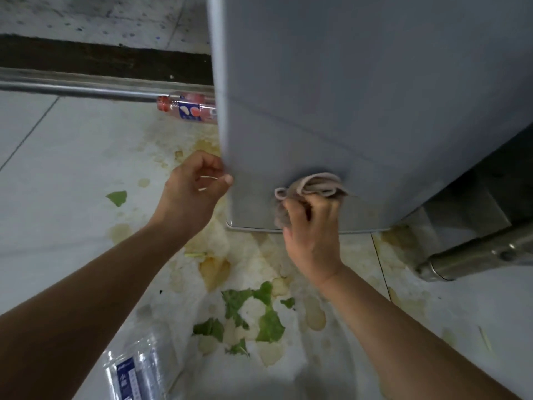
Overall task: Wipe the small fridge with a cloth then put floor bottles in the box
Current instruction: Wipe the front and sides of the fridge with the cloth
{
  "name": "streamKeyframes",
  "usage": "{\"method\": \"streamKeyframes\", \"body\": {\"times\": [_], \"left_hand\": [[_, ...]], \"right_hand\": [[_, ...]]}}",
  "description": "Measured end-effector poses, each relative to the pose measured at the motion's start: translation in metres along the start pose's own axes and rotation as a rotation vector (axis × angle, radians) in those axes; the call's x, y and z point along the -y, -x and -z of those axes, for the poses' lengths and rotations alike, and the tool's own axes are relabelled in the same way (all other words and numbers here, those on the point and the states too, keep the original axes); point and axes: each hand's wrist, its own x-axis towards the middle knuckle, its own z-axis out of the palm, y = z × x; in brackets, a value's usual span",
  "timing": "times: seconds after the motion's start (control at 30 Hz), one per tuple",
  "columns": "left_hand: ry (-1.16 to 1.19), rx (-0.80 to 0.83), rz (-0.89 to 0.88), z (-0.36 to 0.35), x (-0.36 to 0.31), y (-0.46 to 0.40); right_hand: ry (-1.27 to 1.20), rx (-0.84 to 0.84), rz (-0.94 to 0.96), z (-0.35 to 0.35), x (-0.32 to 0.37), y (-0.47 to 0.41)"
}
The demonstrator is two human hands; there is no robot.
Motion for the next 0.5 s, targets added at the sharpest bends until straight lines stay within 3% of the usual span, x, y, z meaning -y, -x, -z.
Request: {"method": "streamKeyframes", "body": {"times": [0.23,0.3,0.4,0.5], "left_hand": [[0.018,0.107,0.044,0.016,0.0,0.008],[0.011,0.13,0.062,0.023,0.002,0.011],[-0.016,0.106,0.071,0.032,0.006,0.013],[-0.018,0.088,0.102,0.038,0.01,0.015]], "right_hand": [[0.129,0.169,0.324,0.01,-0.013,-0.009],[0.132,0.071,0.306,0.024,-0.013,-0.032],[0.107,-0.17,0.124,0.033,0.003,-0.071],[0.043,-0.257,0.045,0.022,0.023,-0.083]]}}
